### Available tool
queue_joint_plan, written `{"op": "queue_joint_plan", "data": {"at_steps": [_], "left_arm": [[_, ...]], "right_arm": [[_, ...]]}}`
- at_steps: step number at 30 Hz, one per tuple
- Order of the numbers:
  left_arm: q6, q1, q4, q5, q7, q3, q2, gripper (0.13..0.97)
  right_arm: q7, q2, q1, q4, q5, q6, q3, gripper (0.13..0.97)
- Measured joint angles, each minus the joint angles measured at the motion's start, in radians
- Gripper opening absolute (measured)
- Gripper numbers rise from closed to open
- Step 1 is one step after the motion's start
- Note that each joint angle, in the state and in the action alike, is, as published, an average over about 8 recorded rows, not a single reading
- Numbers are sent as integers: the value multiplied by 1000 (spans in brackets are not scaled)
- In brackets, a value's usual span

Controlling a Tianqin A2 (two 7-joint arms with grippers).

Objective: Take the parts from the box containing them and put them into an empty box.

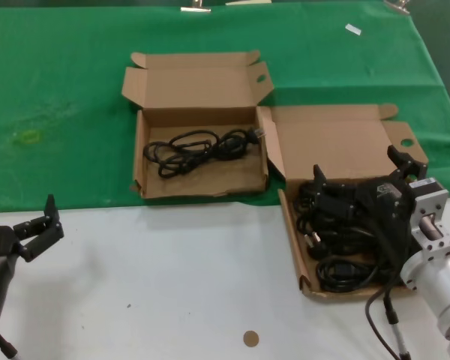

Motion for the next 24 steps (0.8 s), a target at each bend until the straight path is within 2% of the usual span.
{"op": "queue_joint_plan", "data": {"at_steps": [24], "left_arm": [[0,0,0,0,0,0,0,966]], "right_arm": [[0,0,0,0,0,0,0,966]]}}
